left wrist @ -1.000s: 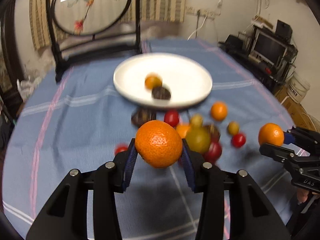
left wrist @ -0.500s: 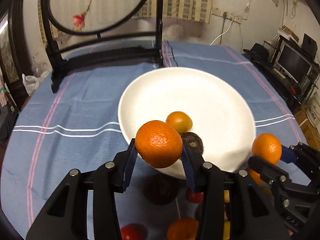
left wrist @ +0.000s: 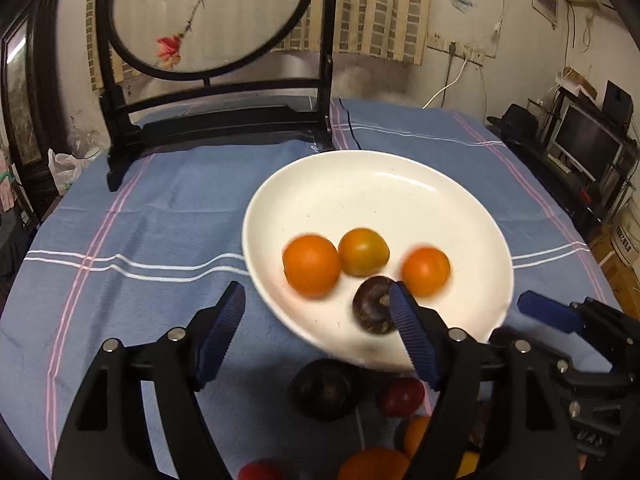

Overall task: Organize fruits
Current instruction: 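Drop a mandarin on the plate with the left tool while the right tool drops another, then place a red tomato with the right tool while the left tool places another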

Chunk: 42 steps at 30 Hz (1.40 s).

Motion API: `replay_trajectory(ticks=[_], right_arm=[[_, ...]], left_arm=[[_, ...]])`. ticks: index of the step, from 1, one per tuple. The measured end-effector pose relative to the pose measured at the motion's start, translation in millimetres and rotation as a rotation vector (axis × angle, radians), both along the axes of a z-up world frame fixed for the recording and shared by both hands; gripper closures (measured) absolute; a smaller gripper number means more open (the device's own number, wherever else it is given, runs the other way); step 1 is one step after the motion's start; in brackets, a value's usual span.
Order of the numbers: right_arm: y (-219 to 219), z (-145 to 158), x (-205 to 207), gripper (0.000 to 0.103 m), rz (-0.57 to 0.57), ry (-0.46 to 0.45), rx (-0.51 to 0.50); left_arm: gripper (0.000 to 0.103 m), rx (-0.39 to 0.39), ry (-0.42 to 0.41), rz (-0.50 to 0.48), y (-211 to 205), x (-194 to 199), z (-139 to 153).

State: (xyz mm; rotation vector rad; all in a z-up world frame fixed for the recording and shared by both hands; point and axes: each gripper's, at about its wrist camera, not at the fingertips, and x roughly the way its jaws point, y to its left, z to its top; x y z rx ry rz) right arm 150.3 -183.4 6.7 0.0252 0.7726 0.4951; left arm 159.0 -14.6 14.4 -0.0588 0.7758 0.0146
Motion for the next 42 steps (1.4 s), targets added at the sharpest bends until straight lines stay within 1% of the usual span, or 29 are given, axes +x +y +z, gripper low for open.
replay_trajectory(ticks=[1,3,5,7,9,13,16,19,24,27,30,31,32,33,35,38,40,41,42], right_arm=[[-2,2,-3,0.049,-0.006,-0.013,-0.004],[-8,3,-6,0.045,-0.021,-0.016,0.006],[-14,2,-11,0.045,-0.029,-0.01,0.021],[-19,0,-19,0.045,-0.04,-0.015,0.016],[-24,-3,-28,0.044,-0.049,-0.016,0.002],[-38,-12,-51,0.044,-0.08,0.004,-0.009],[-49,-16,-74,0.044,-0.107,0.015,-0.033],[-50,-22,-89,0.044,-0.09,0.036,-0.076],[-38,-32,-91,0.045,-0.05,0.091,-0.152],[-35,-36,-85,0.045,-0.049,0.121,-0.147],[-32,-41,-82,0.054,-0.043,0.153,-0.159],[-31,-42,-81,0.058,-0.045,0.159,-0.164],[-31,-43,-82,0.065,-0.053,0.158,-0.171],[-32,-43,-81,0.069,-0.064,0.155,-0.18],[-33,-43,-83,0.072,-0.065,0.151,-0.184],[-28,-41,-88,0.072,-0.063,0.125,-0.219],[-29,-38,-90,0.072,-0.062,0.116,-0.214],[-30,-38,-90,0.072,-0.063,0.118,-0.207],[-31,-38,-89,0.072,-0.063,0.122,-0.2]], left_arm=[[0.028,0.0,-0.009,-0.002,2,-6,3],[0.019,0.002,-0.02,-0.003,5,-17,5],[0.015,-0.003,-0.028,0.014,12,-29,5],[0.014,-0.026,-0.03,0.034,21,-43,2],[0.013,-0.031,-0.032,0.042,27,-55,-1],[0.013,0.004,-0.037,0.065,34,-67,-5],[0.011,-0.006,-0.029,0.074,40,-70,-7],[0.01,-0.02,-0.003,0.08,43,-69,-10],[0.01,-0.036,0.001,0.065,44,-71,-8],[0.01,-0.085,0.03,0.028,46,-71,-9],[0.01,-0.111,0.057,0.012,47,-71,-13],[0.01,-0.107,0.063,0.006,46,-72,-15],[0.01,-0.099,0.066,0.001,45,-73,-16],[0.01,-0.088,0.066,-0.005,44,-74,-18],[0.01,-0.063,0.072,-0.018,40,-76,-20],[0.01,-0.014,0.093,-0.039,34,-79,-28],[0.017,0.012,0.111,-0.057,31,-80,-34],[0.024,0.018,0.117,-0.064,29,-81,-36],[0.029,0.025,0.13,-0.074,28,-80,-39]])
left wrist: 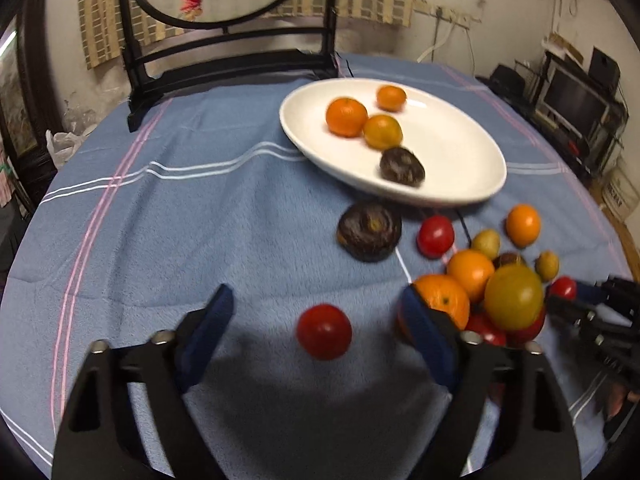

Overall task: Organize fruits
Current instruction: 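Place a red tomato with the right tool while the left tool places another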

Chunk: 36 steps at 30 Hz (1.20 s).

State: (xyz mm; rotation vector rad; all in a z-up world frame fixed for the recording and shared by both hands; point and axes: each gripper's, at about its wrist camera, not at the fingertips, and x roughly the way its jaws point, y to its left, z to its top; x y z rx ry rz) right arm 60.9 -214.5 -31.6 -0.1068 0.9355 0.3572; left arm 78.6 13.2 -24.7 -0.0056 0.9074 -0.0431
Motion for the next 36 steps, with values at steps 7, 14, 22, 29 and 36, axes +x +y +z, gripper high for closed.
replay_trajectory(ticks=[7,14,22,29,36], right_arm=[[-1,3,-2,0.072,0.009,-0.011,0.017],[-5,6,-4,0.072,0.017,-0.02,0.048],[1,41,-13,0.072,0.081,-0.095,0.087],[27,92,5,0.072,0.144,-0.241,0.091],[53,88,59,0.072,0.117,-0.245,0.127]], left_arm=[[0.061,-0.047,0.074,-0.017,6,3,-15],[0.075,-0.045,0.05,-0.043,2,-4,-16],[0.075,-0.033,-0.069,-0.024,-1,-23,23],[0.075,-0.016,-0.133,-0.023,-14,15,69],[0.075,-0.009,-0.086,0.101,-22,85,60]])
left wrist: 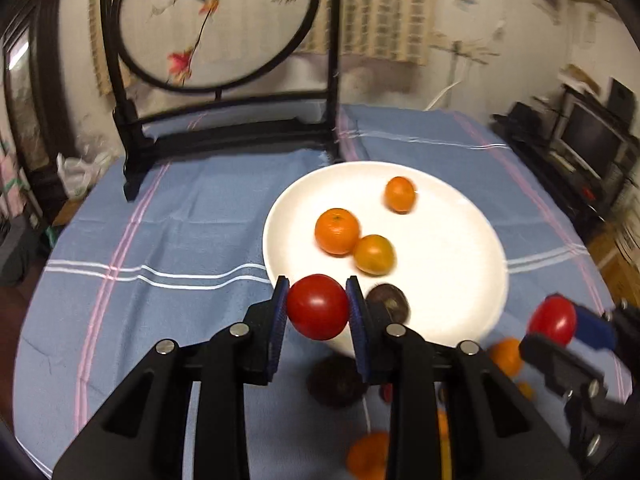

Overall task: Organize fruits
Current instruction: 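Place a red tomato with the right tool while the left tool places another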

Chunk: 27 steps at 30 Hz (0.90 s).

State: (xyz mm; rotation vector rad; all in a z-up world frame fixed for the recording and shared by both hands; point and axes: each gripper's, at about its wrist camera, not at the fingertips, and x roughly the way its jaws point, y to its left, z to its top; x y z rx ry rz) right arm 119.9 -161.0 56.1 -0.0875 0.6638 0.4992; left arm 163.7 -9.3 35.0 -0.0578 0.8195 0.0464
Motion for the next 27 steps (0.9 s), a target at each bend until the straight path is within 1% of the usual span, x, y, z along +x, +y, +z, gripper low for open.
replay_trajectory(ticks=[2,4,7,9,13,14,16,17,18,20,21,22,23,24,25,26,27], right_arm=[[1,-12,15,0.072,-0.024,0.028,0.026],[-1,-24,25,0.072,-0.037,0.057,0.049],[-4,-43,42,0.072,-0.055,0.126,0.058],[-5,-50,46,0.072,-0.062,0.149,0.062],[-6,-58,49,0.071,-0.069,0.196,0.084],[-7,-60,49,0.066,-0.072,0.201,0.09],[-8,-60,47,0.063,-0.079,0.192,0.089],[-9,-59,46,0.061,-0.08,0.185,0.086],[-9,-57,44,0.06,-0.078,0.18,0.09],[-12,-54,40,0.056,-0.082,0.169,0.1],[-13,-53,39,0.052,-0.083,0.163,0.102],[-14,-52,37,0.045,-0.082,0.157,0.105],[-18,-50,35,0.042,-0.09,0.143,0.111],[-20,-48,34,0.039,-0.099,0.136,0.113],[-22,-48,34,0.037,-0.104,0.134,0.117],[-25,-47,33,0.036,-0.107,0.138,0.125],[-27,-47,33,0.032,-0.105,0.144,0.13]], left_arm=[[0.075,-0.027,0.017,-0.001,0,10,-7],[0.075,-0.017,0.032,0.007,-1,21,-18],[0.075,-0.01,0.065,-0.003,-2,31,-34],[0.075,-0.018,0.081,-0.012,-2,35,-42],[0.074,-0.042,0.08,-0.036,-5,35,-50],[0.07,-0.039,0.079,-0.039,-6,34,-51],[0.064,-0.021,0.063,-0.034,-8,30,-49],[0.058,-0.023,0.052,-0.034,-9,28,-47],[0.052,-0.036,0.04,-0.039,-9,26,-44],[0.047,-0.061,0.018,-0.039,-8,21,-38],[0.045,-0.078,0.003,-0.036,-7,18,-36],[0.04,-0.096,-0.02,-0.019,-4,14,-33],[0.034,-0.098,-0.034,0.014,-2,10,-31],[0.033,-0.097,-0.04,0.041,0,7,-30],[0.033,-0.091,-0.047,0.07,2,3,-29],[0.033,-0.069,-0.045,0.083,3,1,-28],[0.031,-0.042,-0.039,0.081,3,0,-28]])
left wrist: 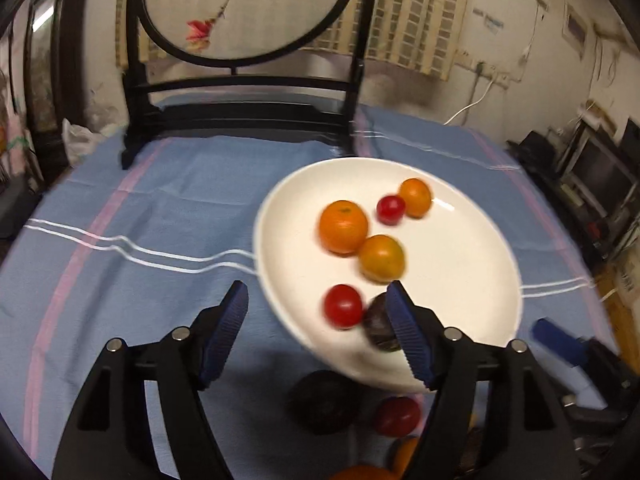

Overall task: Organize fruits
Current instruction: 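Place a red tomato with the right tool while the left tool places another, then move both open tools back toward the remaining fruits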

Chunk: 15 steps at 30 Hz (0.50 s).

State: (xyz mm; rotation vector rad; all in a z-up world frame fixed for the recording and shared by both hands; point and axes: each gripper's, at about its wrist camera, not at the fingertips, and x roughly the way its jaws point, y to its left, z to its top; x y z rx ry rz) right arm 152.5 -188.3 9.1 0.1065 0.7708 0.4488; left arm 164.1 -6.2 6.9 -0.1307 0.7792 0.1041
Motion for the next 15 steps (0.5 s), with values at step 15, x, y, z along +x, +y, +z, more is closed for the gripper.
replay_trajectory(ticks=[15], right_arm=[[-32,1,-40,0.015,-0.02,-0.042,-0.027]], left_arm=[[0.005,-0.057,0.07,-0.068,7,-61,-11]])
